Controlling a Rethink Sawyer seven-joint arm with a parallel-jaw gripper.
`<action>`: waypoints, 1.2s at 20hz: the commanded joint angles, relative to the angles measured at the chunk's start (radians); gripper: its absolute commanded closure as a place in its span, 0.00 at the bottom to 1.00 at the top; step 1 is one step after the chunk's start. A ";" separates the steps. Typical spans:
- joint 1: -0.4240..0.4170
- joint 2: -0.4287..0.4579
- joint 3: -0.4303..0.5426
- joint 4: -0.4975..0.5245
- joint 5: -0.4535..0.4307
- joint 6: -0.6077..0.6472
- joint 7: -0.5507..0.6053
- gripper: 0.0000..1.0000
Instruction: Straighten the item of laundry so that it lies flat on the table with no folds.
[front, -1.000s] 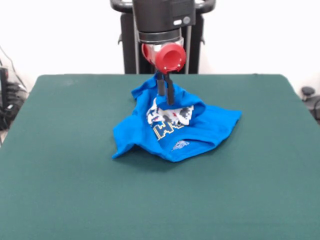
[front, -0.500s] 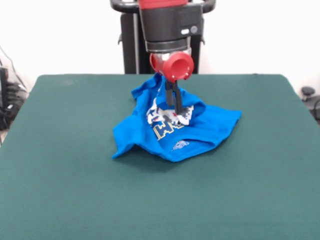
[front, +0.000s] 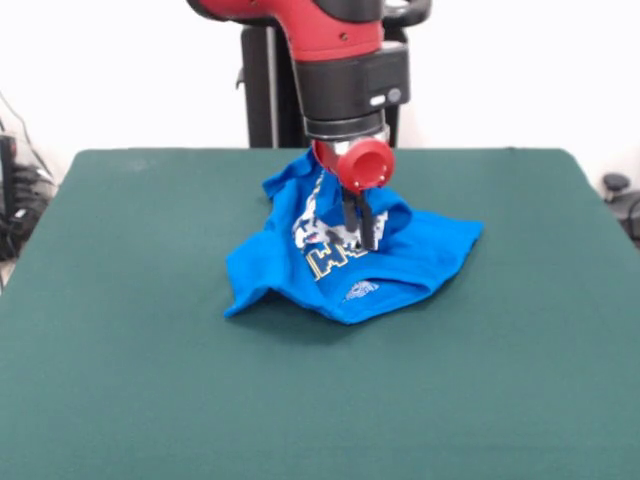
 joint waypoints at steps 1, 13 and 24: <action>0.065 -0.003 0.036 0.039 0.048 0.050 0.149 0.00; 0.106 -0.150 -0.019 0.043 0.064 0.177 0.143 0.00; 0.033 -0.108 0.008 0.104 0.012 0.103 0.105 0.00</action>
